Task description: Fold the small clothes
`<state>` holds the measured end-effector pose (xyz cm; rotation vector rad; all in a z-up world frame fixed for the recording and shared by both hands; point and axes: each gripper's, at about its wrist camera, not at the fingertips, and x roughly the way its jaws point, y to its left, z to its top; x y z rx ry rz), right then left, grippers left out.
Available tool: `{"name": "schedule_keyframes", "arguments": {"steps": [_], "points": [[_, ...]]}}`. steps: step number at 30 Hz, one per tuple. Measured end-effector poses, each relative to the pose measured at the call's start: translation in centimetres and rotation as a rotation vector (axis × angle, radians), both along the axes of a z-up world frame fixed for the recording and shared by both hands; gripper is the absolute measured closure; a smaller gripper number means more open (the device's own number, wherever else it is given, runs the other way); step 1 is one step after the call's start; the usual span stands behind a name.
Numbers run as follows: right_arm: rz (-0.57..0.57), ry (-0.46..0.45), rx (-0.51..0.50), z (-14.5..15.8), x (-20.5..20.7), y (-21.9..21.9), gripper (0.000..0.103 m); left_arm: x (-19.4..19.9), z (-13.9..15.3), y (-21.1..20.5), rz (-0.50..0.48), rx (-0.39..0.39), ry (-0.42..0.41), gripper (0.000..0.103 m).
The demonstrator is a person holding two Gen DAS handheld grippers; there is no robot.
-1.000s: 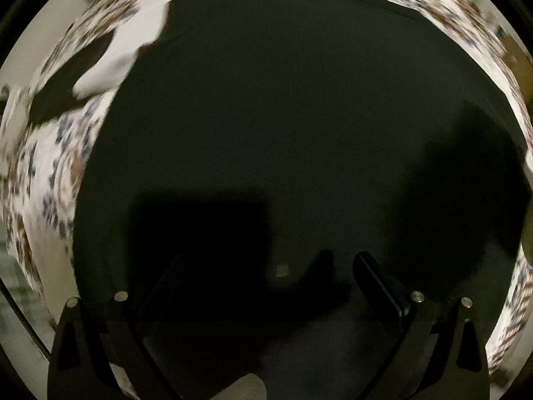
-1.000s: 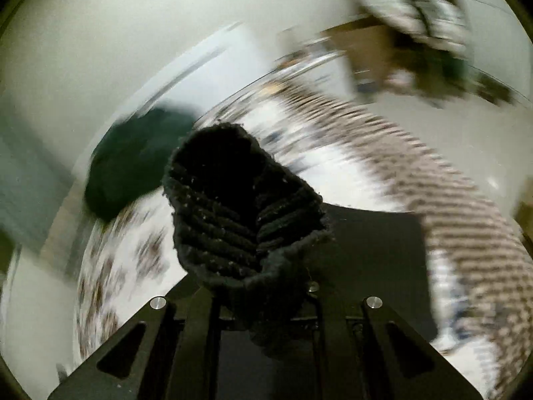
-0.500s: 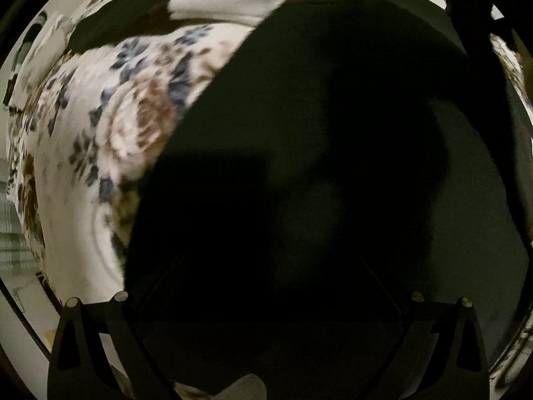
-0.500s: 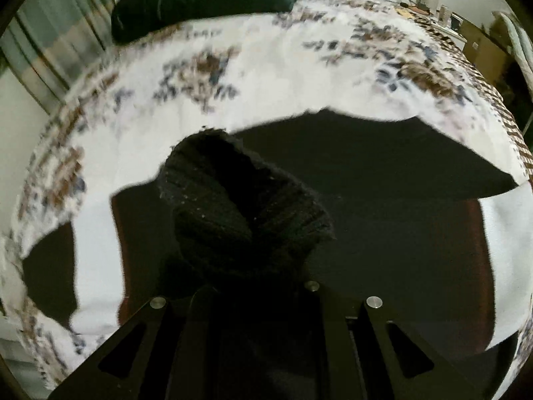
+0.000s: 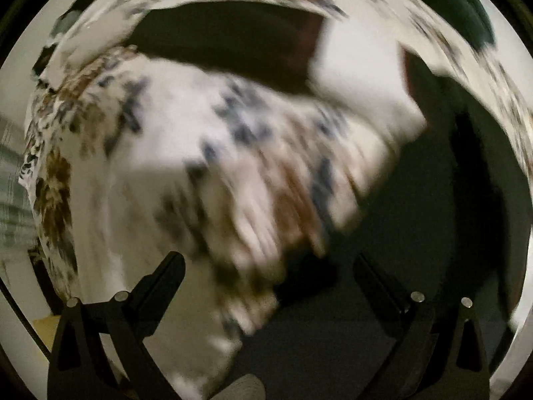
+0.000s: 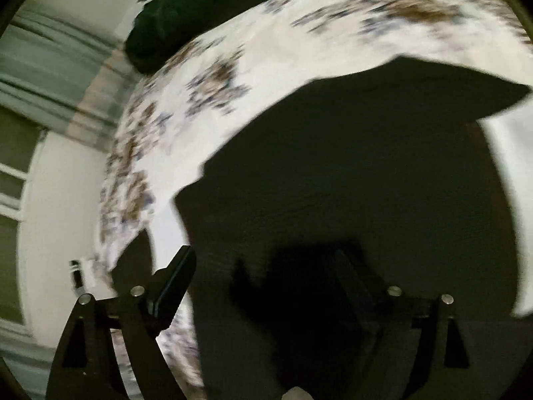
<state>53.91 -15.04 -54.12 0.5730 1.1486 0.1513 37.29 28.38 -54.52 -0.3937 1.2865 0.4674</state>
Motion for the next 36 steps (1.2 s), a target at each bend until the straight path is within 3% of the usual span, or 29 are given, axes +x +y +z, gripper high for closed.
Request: {"name": "schedule_keyframes", "arguments": {"steps": [3, 9, 10, 12, 14, 20, 22, 24, 25, 26, 30, 36], "points": [[-0.063, 0.001, -0.073, 0.0, -3.7, -2.4, 0.007, 4.1, -1.3, 6.7, 0.17, -0.063, -0.061, 0.0], [-0.147, 0.028, -0.195, -2.0, -5.5, -5.0, 0.007, 6.5, -3.8, 19.1, 0.502, -0.18, -0.18, 0.0], [-0.159, 0.032, -0.201, -2.5, -5.5, -5.4, 0.007, 5.2, -2.1, 16.6, 0.544, -0.195, -0.191, 0.0], [-0.175, 0.039, -0.203, -3.4, -5.0, -5.8, 0.007, 5.0, -2.5, 18.8, 0.626, -0.229, -0.236, 0.0], [-0.179, 0.044, -0.206, -4.2, -4.4, -5.7, 0.007, 5.1, -1.6, 17.9, 0.67, -0.259, -0.271, 0.0], [-0.174, 0.088, -0.285, -6.2, -3.5, -3.7, 0.007, 7.6, -3.5, 20.9, 0.736, -0.225, -0.255, 0.0], [-0.169, 0.101, -0.333, -6.4, -3.3, -3.2, 0.007, 8.3, -3.0, 20.6, 0.718, -0.166, -0.263, 0.006], [-0.159, 0.134, -0.397, -6.6, -2.9, -2.5, 0.007, 9.8, -2.6, 20.5, 0.661, -0.085, -0.247, 0.034], [-0.154, 0.155, -0.434, -6.7, -2.8, -2.2, 0.007, 10.7, -2.3, 20.3, 0.613, -0.038, -0.221, 0.067], [-0.151, 0.176, -0.471, -6.7, -2.6, -1.8, 0.007, 11.2, -1.8, 19.9, 0.558, -0.004, -0.205, 0.083], [-0.142, 0.215, -0.568, -6.5, -2.5, -1.1, 0.007, 13.1, 0.5, 16.9, 0.345, 0.168, -0.156, 0.09], [-0.103, 0.205, -0.673, -5.2, -2.9, -0.3, 0.007, 12.2, 4.5, 14.4, 0.214, 0.263, -0.23, 0.091]]}}
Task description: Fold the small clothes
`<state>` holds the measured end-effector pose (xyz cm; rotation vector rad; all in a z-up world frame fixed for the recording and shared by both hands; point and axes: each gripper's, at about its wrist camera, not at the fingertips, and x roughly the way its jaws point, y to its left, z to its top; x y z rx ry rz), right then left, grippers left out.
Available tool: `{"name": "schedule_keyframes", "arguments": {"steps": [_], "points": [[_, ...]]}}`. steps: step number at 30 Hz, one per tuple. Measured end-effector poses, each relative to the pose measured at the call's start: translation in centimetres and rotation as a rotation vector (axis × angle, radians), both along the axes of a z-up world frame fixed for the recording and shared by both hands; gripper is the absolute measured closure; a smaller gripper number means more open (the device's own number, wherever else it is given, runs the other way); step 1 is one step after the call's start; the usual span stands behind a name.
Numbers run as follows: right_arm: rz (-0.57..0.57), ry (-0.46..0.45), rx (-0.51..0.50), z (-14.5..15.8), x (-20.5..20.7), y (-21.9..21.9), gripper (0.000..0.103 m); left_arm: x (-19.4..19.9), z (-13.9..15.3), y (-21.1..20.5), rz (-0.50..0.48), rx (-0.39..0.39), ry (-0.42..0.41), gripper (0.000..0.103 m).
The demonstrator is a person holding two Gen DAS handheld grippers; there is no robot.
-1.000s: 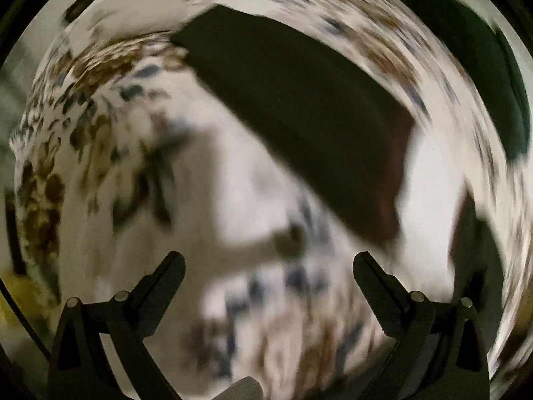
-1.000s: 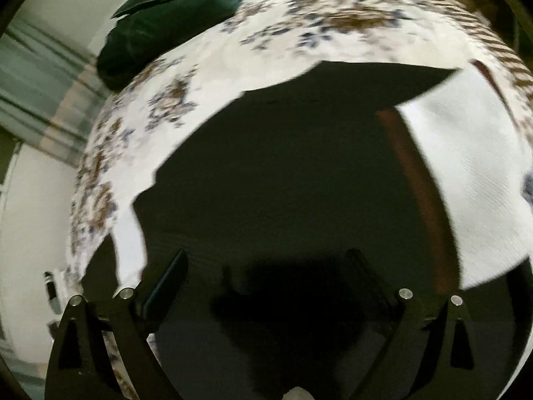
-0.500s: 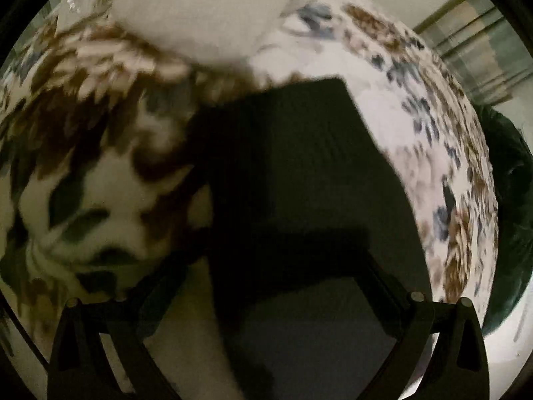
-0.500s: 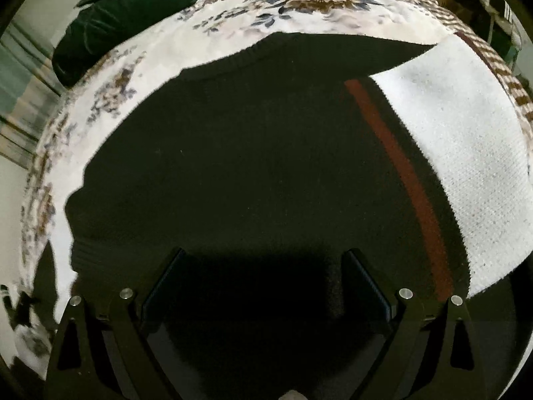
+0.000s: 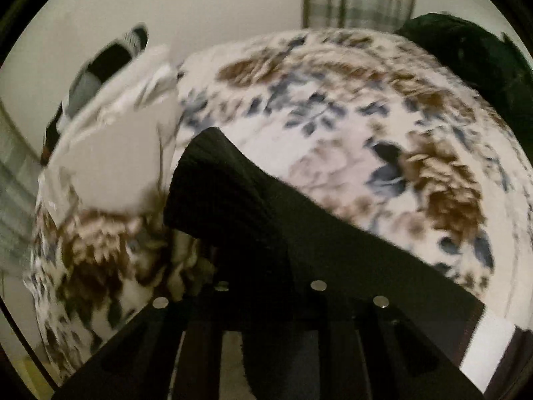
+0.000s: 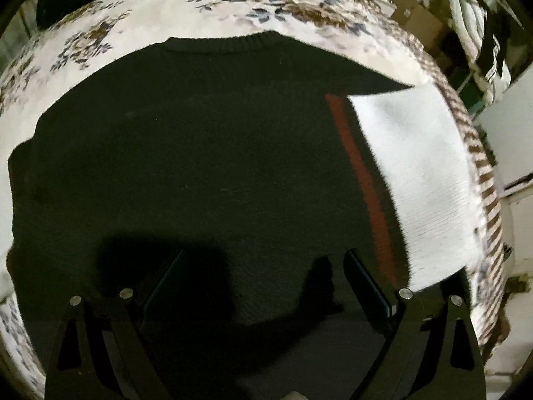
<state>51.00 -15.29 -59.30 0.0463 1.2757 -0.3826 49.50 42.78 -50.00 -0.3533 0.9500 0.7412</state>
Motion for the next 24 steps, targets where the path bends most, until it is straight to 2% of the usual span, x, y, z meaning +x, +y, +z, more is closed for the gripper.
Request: {"name": "schedule_keyframes", "arguments": {"steps": [3, 7, 12, 18, 21, 24], "points": [[0.015, -0.006, -0.015, 0.7, -0.3, 0.2, 0.007, -0.6, 2.7, -0.9, -0.048, 0.045, -0.049, 0.091], [0.011, -0.02, 0.016, 1.3, -0.9, 0.2, 0.007, -1.6, 5.8, -2.7, -0.103, 0.082, -0.121, 0.092], [-0.01, -0.044, 0.077, 2.3, -2.1, -1.1, 0.007, -2.4, 10.5, -7.8, -0.184, 0.072, -0.229, 0.092], [-0.039, -0.054, 0.134, 3.4, -4.5, -4.5, 0.007, -2.5, 16.0, -16.9, -0.345, 0.052, -0.333, 0.092], [-0.063, -0.053, 0.163, 3.6, -6.1, -6.7, 0.007, -2.4, 18.2, -23.0, -0.453, 0.037, -0.36, 0.092], [-0.118, -0.046, 0.22, 3.0, -8.0, -9.4, 0.007, -2.5, 19.9, -30.9, -0.583, 0.008, -0.37, 0.092]]}}
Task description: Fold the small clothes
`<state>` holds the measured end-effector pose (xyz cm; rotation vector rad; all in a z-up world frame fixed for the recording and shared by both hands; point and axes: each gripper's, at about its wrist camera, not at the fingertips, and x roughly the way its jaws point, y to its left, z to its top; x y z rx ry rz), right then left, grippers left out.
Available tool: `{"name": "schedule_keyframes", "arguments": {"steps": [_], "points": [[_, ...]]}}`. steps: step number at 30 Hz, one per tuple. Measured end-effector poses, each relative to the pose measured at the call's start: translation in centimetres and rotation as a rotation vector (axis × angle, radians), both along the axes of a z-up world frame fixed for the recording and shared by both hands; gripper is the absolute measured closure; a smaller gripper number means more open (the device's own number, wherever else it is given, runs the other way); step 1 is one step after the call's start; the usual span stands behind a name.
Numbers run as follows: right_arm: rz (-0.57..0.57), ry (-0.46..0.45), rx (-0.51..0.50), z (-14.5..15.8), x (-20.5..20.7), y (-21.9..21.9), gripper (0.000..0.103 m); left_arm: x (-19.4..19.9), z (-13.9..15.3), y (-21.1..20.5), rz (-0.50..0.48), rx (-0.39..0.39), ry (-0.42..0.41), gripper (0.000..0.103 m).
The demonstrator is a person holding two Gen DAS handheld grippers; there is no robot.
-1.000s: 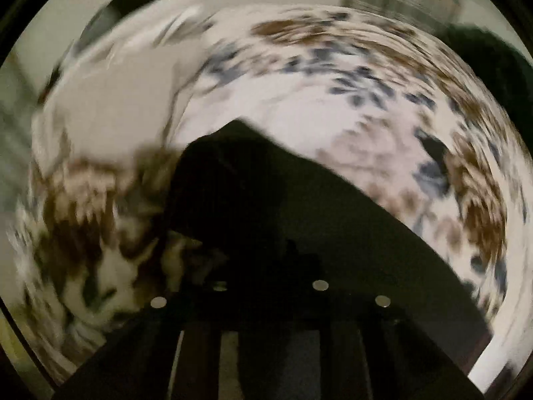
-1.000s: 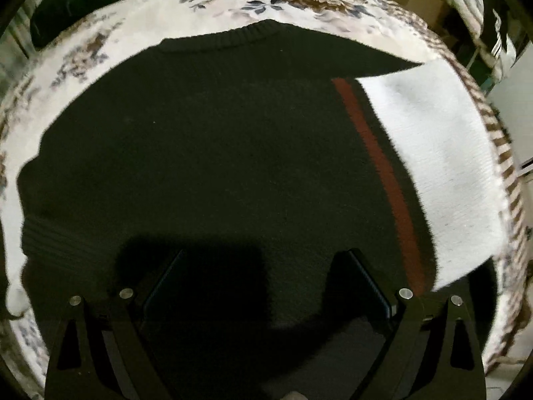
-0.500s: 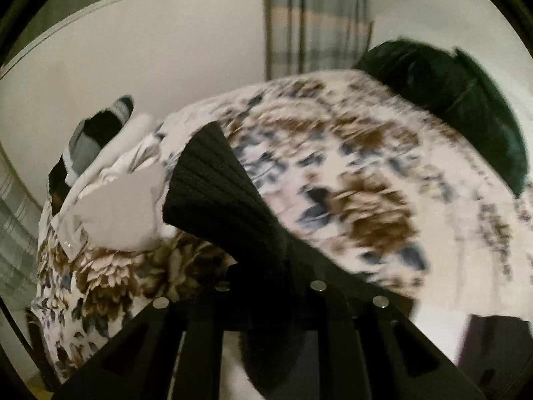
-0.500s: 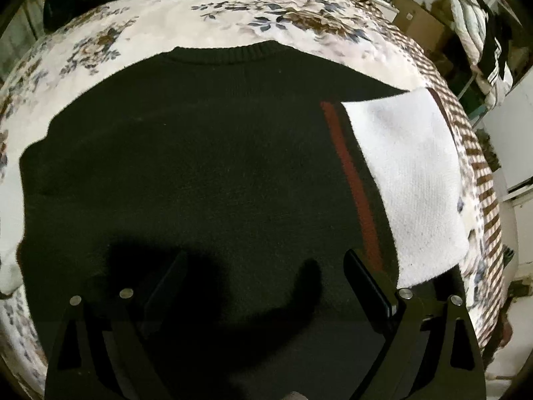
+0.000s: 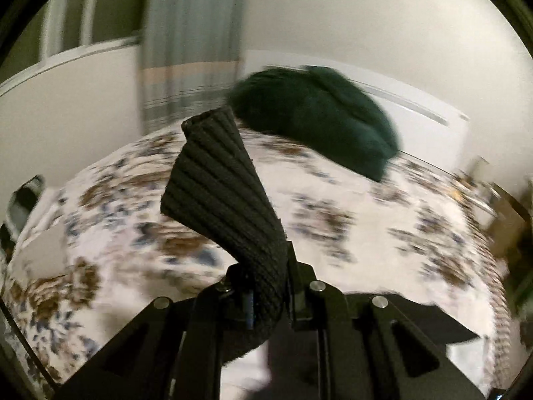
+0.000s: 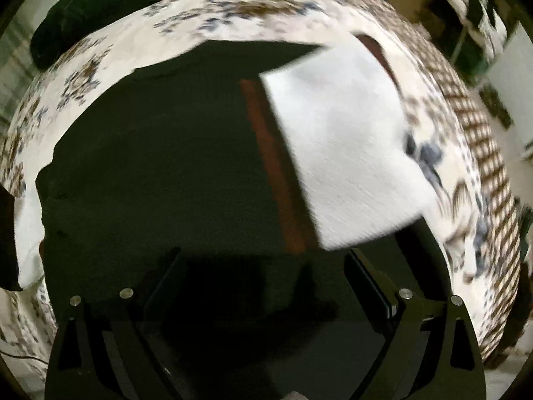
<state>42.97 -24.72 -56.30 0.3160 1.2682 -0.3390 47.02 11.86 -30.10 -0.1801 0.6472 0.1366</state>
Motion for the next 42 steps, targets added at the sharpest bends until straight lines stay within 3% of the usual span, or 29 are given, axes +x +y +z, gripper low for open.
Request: {"name": "schedule_keyframes", "arguments": {"steps": [7, 12, 16, 20, 21, 22, 23, 25, 29, 34, 39, 40, 41, 42], "points": [[-0.188, -0.003, 0.151, -1.6, -4.9, -7.6, 0.007, -0.7, 0.4, -16.9, -0.273, -0.01, 0.05, 0.092], [-0.288, -0.018, 0.175, -1.3, -8.4, -13.9, 0.007, -1.4, -3.0, -27.2, -0.416, -0.002, 0.137, 0.092], [-0.344, -0.024, 0.149, -0.8, -10.9, -19.1, 0.007, -2.8, -7.3, -34.5, -0.487, 0.032, 0.257, 0.091], [-0.377, -0.037, 0.161, -0.3, -12.6, -23.1, 0.007, -3.6, -11.2, -37.8, -0.494, 0.08, 0.392, 0.081], [-0.375, -0.049, 0.168, 0.0, -12.9, -23.9, 0.007, -3.8, -11.7, -38.0, -0.485, 0.089, 0.408, 0.075], [-0.371, -0.057, 0.174, 0.2, -13.2, -24.3, 0.007, -4.3, -11.9, -37.7, -0.485, 0.084, 0.406, 0.059], [-0.363, -0.068, 0.188, 0.6, -13.5, -24.8, 0.007, -4.6, -11.6, -37.2, -0.485, 0.075, 0.396, 0.035], [-0.345, -0.088, 0.221, 1.3, -13.8, -25.4, 0.007, -5.2, -11.0, -36.0, -0.468, 0.081, 0.372, 0.008], [-0.278, -0.145, 0.281, 3.3, -13.3, -25.1, 0.007, -5.3, -10.4, -30.6, -0.381, 0.133, 0.319, 0.008], [-0.119, -0.207, 0.298, 5.2, -7.7, -22.6, 0.007, -5.6, -11.4, -22.3, -0.16, 0.134, 0.363, 0.008], [-0.048, -0.14, 0.358, 2.4, -0.2, -19.9, 0.009, -6.1, -13.8, -16.9, -0.026, 0.107, 0.444, 0.008], [-0.044, -0.114, 0.378, 1.3, 1.0, -19.5, 0.013, -6.2, -14.2, -16.3, -0.016, 0.11, 0.453, 0.008], [-0.029, -0.061, 0.379, 0.0, 2.4, -18.9, 0.037, -6.5, -14.4, -16.1, -0.01, 0.116, 0.457, 0.008], [-0.02, -0.031, 0.376, -0.7, 2.9, -18.5, 0.079, -6.8, -14.7, -15.7, -0.002, 0.124, 0.463, 0.008]]}}
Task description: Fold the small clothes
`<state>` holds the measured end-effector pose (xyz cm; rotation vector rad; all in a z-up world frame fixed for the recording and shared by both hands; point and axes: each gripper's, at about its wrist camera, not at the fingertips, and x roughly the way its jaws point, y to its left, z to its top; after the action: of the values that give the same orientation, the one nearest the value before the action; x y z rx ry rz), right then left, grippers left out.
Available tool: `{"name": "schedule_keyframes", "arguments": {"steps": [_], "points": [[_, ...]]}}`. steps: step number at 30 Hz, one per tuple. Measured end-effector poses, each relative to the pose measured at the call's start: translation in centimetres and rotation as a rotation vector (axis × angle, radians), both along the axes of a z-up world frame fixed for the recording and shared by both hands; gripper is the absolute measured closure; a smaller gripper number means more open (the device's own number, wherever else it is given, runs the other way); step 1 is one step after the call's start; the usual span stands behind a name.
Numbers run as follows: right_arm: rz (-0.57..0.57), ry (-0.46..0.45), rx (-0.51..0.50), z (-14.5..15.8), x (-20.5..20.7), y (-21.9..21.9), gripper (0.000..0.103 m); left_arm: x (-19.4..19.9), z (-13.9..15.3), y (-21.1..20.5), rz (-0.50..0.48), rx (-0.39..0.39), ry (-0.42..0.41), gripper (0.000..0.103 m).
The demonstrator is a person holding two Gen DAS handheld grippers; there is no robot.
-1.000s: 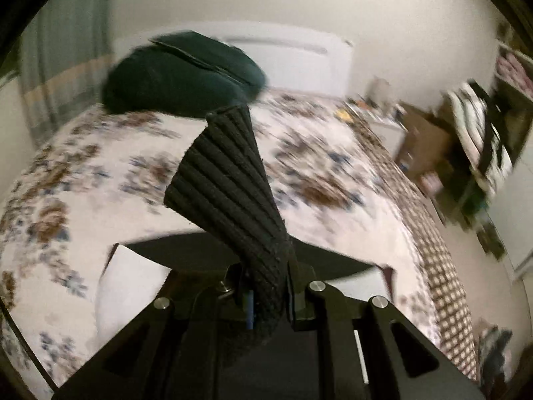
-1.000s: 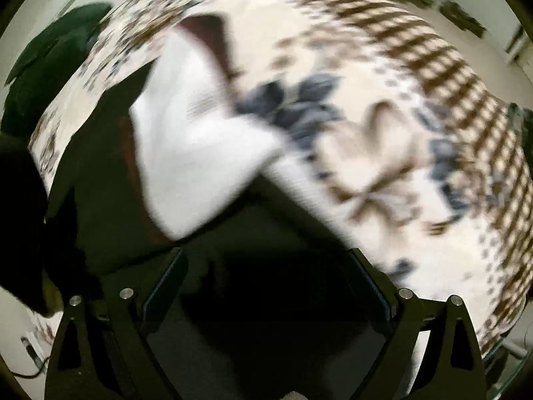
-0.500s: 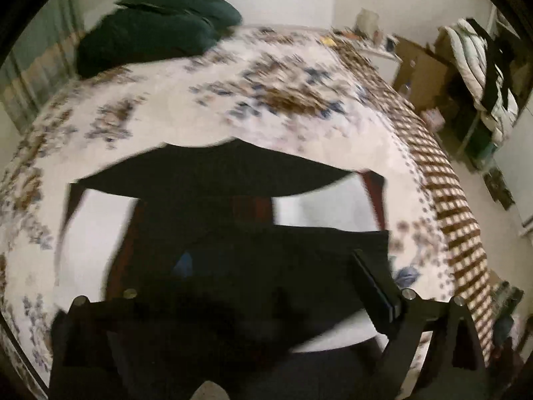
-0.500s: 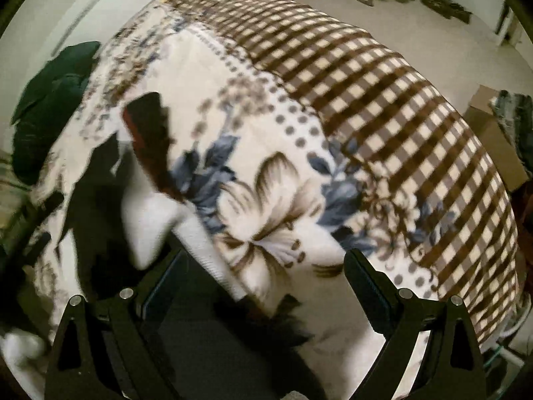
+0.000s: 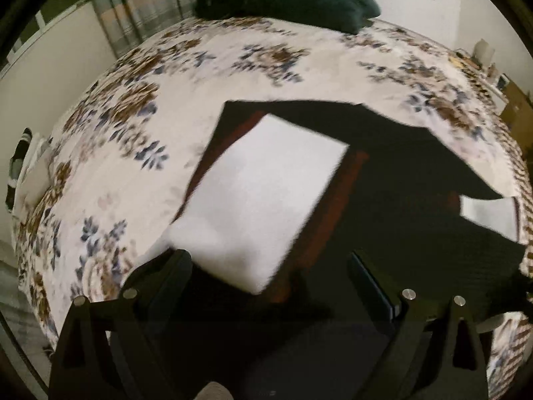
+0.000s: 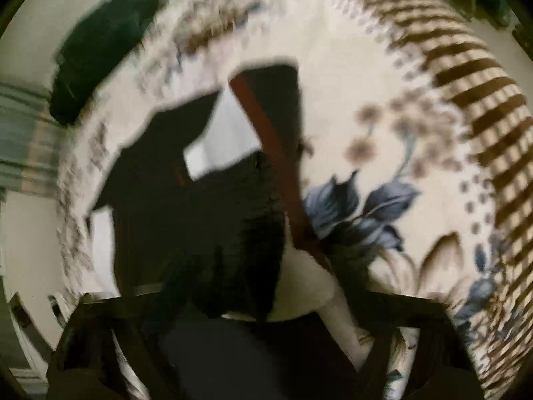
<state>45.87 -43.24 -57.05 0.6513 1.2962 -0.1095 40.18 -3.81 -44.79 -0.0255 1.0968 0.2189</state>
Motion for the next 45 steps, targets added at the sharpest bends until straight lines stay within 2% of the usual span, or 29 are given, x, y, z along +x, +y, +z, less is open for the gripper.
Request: {"name": "schedule_keyframes", "arguments": {"steps": [1, 4, 8, 9, 11, 13, 15, 16, 17, 18, 19, 24, 27, 31, 34, 40, 41, 42, 43, 44, 45], "points": [[0.014, 0.014, -0.008, -0.3, 0.5, 0.6, 0.092, -0.2, -0.2, 0.4, 0.002, 0.004, 0.002, 0.008], [0.035, -0.068, -0.116, 1.7, 0.4, 1.7, 0.095, -1.0, -0.6, 1.0, 0.006, 0.008, 0.01, 0.008], [0.008, -0.19, -0.179, 5.2, -0.2, 1.3, 0.096, -1.7, -1.4, 2.2, 0.024, 0.0, 0.033, 0.008], [0.01, -0.184, -0.198, 4.9, 0.1, 1.1, 0.096, -1.7, -1.6, 2.5, 0.03, 0.0, 0.038, 0.008], [0.047, -0.112, -0.172, 2.7, 0.9, 0.6, 0.096, -1.9, -2.0, 2.9, 0.042, -0.008, 0.052, 0.008], [0.094, -0.025, -0.118, -0.2, 1.3, -0.1, 0.089, -2.2, -2.3, 3.2, 0.046, -0.012, 0.063, 0.008], [0.089, -0.022, -0.078, -0.4, 0.4, -1.1, 0.065, -2.8, -2.0, 3.6, 0.038, -0.011, 0.063, 0.008], [0.078, -0.044, -0.054, 0.1, -0.4, -1.6, 0.058, -3.2, -1.9, 3.9, 0.033, -0.009, 0.064, 0.008], [0.066, -0.067, -0.031, 0.6, -1.6, -2.1, 0.04, -3.9, -1.8, 4.3, 0.028, -0.012, 0.07, 0.008], [0.056, -0.08, -0.007, 1.1, -2.9, -2.5, 0.028, -4.9, -1.7, 4.9, 0.025, -0.021, 0.08, 0.008], [0.05, -0.083, 0.015, 1.2, -4.0, -2.8, 0.027, -5.9, -1.7, 5.6, 0.025, -0.026, 0.092, 0.008], [0.031, 0.024, 0.086, -0.7, -13.0, -2.4, 0.026, -12.2, -2.2, 9.4, 0.055, -0.044, 0.188, 0.008], [0.017, 0.117, 0.124, -3.0, -18.7, -1.4, 0.026, -16.6, -3.5, 12.4, 0.09, -0.074, 0.269, 0.008], [-0.045, 0.215, 0.198, -6.7, -25.2, -0.4, 0.026, -20.2, -5.9, 15.6, 0.114, -0.093, 0.329, 0.008], [-0.057, 0.239, 0.229, -9.1, -29.0, 0.9, 0.026, -21.5, -7.3, 17.4, 0.109, -0.134, 0.311, 0.008], [-0.075, 0.267, 0.315, -12.2, -32.9, 3.1, 0.026, -21.2, -11.2, 18.9, 0.1, -0.299, 0.309, 0.008], [-0.074, 0.271, 0.322, -12.6, -33.2, 3.5, 0.026, -21.1, -11.7, 18.7, 0.088, -0.318, 0.311, 0.014], [-0.073, 0.268, 0.321, -12.7, -33.3, 3.9, 0.026, -21.1, -12.0, 18.3, 0.072, -0.332, 0.304, 0.025], [-0.071, 0.26, 0.313, -12.7, -33.5, 4.3, 0.026, -21.3, -12.1, 18.1, 0.058, -0.339, 0.294, 0.059], [-0.073, 0.247, 0.298, -12.6, -33.7, 4.6, 0.027, -21.5, -12.0, 17.5, 0.036, -0.317, 0.288, 0.082], [-0.078, 0.233, 0.283, -12.4, -33.9, 4.9, 0.042, -21.8, -11.8, 17.0, 0.01, -0.291, 0.275, 0.088]]}}
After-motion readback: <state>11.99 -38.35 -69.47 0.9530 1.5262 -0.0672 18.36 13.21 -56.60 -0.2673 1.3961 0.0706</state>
